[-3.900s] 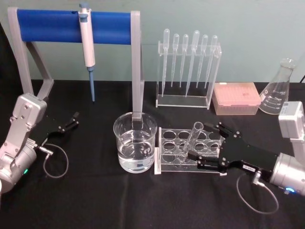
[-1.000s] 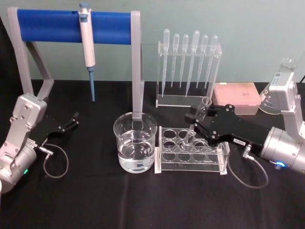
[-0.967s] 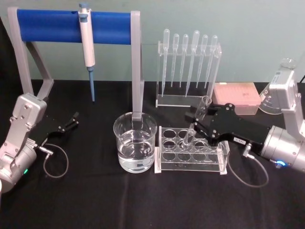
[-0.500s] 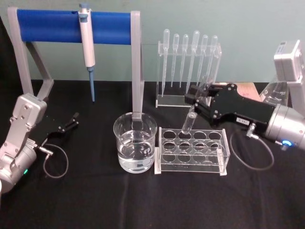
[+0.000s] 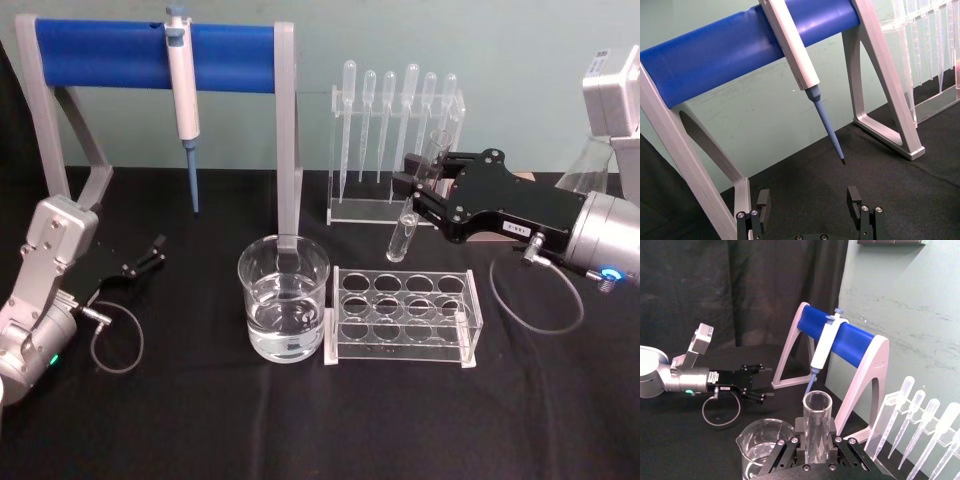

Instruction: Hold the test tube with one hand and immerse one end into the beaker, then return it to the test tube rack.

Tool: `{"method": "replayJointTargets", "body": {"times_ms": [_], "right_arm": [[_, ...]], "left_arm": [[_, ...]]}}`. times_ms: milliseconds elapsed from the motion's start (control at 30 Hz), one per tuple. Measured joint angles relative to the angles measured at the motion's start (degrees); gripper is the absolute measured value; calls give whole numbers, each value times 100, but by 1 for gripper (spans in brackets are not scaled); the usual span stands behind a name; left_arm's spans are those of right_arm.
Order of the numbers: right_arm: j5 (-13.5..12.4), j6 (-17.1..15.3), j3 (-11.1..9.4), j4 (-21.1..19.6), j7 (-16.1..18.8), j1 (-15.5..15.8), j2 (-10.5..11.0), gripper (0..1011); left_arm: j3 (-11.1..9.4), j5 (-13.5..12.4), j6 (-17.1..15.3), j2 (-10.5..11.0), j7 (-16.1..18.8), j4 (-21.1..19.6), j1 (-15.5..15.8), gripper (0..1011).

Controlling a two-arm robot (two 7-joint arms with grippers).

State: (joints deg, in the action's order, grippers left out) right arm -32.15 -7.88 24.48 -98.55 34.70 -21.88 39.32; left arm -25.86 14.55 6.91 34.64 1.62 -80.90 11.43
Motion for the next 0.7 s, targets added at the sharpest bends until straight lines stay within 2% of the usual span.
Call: {"method": "replayJointTargets", "body": {"times_ms": [100, 700], "right_arm": [[-60, -26, 4, -1, 0, -2, 20, 226], [-29, -9, 5, 0, 4, 4, 8, 226]], "left_arm": [[0, 0, 0, 0, 0, 0, 0, 1000], [0, 0, 0, 0, 0, 0, 0, 1000]]}}
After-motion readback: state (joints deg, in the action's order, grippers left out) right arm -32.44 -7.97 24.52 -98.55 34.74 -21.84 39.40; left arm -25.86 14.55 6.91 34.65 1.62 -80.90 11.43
